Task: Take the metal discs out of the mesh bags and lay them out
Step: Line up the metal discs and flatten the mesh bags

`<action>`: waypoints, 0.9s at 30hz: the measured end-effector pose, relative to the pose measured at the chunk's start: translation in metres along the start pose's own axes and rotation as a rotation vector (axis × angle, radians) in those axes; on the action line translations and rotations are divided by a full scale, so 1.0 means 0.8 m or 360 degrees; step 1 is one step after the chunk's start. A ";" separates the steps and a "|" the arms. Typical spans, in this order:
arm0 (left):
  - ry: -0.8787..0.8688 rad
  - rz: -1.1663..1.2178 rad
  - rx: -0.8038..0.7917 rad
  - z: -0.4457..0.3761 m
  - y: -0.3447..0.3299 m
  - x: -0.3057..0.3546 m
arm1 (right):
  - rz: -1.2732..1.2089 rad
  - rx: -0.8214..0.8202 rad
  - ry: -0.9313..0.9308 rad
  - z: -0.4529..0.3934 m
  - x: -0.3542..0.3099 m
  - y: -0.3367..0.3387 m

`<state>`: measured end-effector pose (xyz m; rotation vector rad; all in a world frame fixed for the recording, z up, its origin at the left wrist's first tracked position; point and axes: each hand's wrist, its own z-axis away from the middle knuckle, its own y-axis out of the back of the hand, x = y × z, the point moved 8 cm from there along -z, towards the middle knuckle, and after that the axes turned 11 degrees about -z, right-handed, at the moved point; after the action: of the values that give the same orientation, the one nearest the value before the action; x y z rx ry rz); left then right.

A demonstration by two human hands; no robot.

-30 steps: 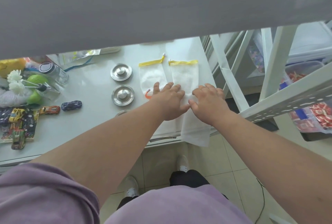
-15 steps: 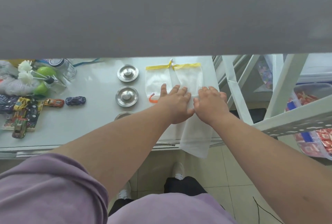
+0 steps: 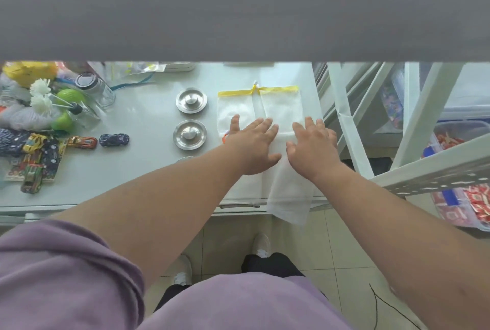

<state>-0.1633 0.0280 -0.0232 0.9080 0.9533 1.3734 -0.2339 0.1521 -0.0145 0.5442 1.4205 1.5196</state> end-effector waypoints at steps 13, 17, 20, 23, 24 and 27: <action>-0.0071 -0.0174 -0.0099 0.112 -0.049 -0.060 | 0.0094 -0.0245 0.0359 0.090 -0.106 -0.072; -0.0015 -0.0134 -0.0085 0.112 -0.057 -0.053 | 0.0178 -0.0311 0.0362 0.084 -0.108 -0.076; 0.0046 -0.0110 -0.0076 0.111 -0.058 -0.046 | 0.0201 -0.0322 0.0390 0.079 -0.104 -0.076; 0.0084 -0.0090 -0.0062 0.113 -0.061 -0.041 | 0.0216 -0.0342 0.0422 0.076 -0.100 -0.077; 0.0092 -0.0091 -0.0051 0.114 -0.062 -0.040 | 0.0216 -0.0347 0.0431 0.075 -0.098 -0.077; 0.0110 -0.0104 -0.0017 0.119 -0.064 -0.041 | 0.0210 -0.0346 0.0454 0.077 -0.097 -0.079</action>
<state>-0.0552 -0.0027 -0.0359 0.8191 1.0185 1.3602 -0.1272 0.1096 -0.0386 0.3007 1.4285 1.8897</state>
